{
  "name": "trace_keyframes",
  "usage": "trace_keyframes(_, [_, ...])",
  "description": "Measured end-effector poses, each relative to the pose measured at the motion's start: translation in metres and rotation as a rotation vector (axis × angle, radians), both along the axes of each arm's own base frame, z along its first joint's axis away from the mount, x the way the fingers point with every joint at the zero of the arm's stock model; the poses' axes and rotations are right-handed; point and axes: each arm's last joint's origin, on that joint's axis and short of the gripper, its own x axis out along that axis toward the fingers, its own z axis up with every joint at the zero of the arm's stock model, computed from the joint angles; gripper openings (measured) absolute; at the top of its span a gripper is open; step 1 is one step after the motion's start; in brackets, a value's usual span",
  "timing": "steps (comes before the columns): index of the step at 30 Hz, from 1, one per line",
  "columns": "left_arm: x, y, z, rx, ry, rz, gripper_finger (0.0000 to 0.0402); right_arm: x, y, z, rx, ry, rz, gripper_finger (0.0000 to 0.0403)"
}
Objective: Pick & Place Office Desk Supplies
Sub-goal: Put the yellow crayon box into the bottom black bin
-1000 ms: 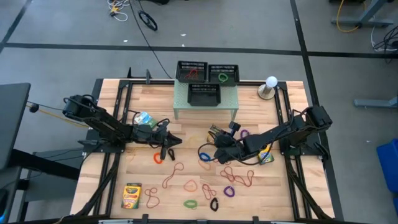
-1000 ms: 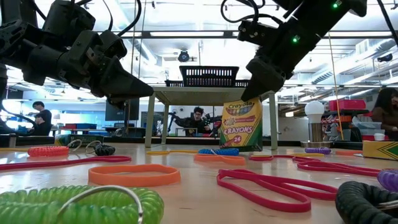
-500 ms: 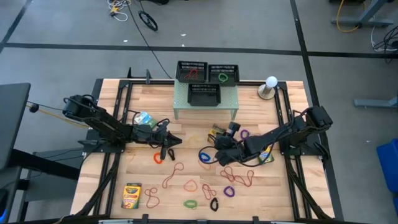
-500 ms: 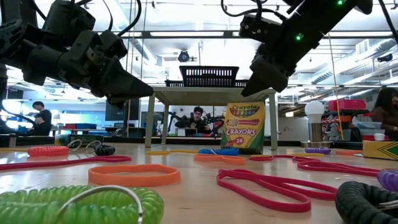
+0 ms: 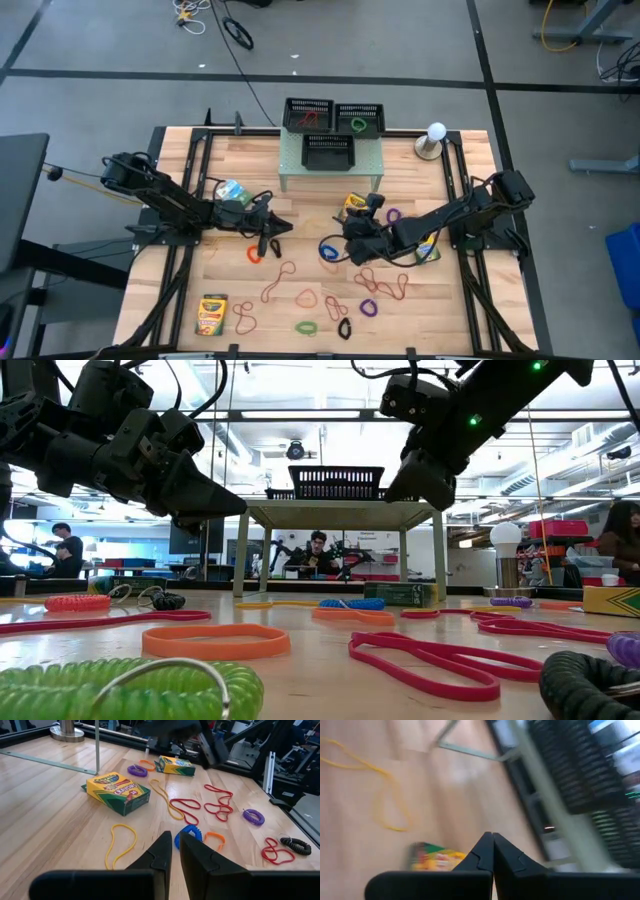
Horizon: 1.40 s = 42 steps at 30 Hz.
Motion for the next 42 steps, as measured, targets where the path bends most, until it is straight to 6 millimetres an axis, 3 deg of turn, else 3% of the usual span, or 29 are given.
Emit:
trace_keyframes(4, [0.000,0.000,0.000,0.000,0.000,0.000,0.0045,0.002,0.002,-0.003,0.249,-0.062,-0.002,0.0000])
trace_keyframes(7, [0.000,0.000,0.000,0.000,0.000,0.000,0.0045,0.000,0.011,-0.004,0.340,-0.112,-0.025,0.0002])
trace_keyframes(16, [0.000,0.003,0.002,-0.081,-0.027,0.104,0.0045,-0.013,0.042,-0.002,0.311,-0.201,-0.025,0.0001])
trace_keyframes(24, [0.000,0.003,0.002,-0.088,-0.028,0.107,0.0045,-0.015,0.047,-0.002,0.313,-0.203,-0.011,0.0002])
trace_keyframes(29, [0.000,0.003,0.002,-0.089,-0.027,0.107,0.0045,-0.014,0.029,-0.009,0.481,-0.267,-0.193,0.0002])
trace_keyframes(33, [0.000,0.003,0.002,-0.089,-0.028,0.107,0.0045,-0.022,0.007,-0.035,0.628,-0.333,-0.357,0.0002])
trace_keyframes(37, [0.000,0.003,0.002,-0.089,-0.028,0.107,0.0045,-0.027,-0.011,-0.054,0.664,-0.408,-0.404,0.0002])
trace_keyframes(42, [0.000,0.003,0.002,-0.089,-0.028,0.107,0.0045,-0.023,-0.036,-0.055,0.610,-0.430,-0.451,0.0002])
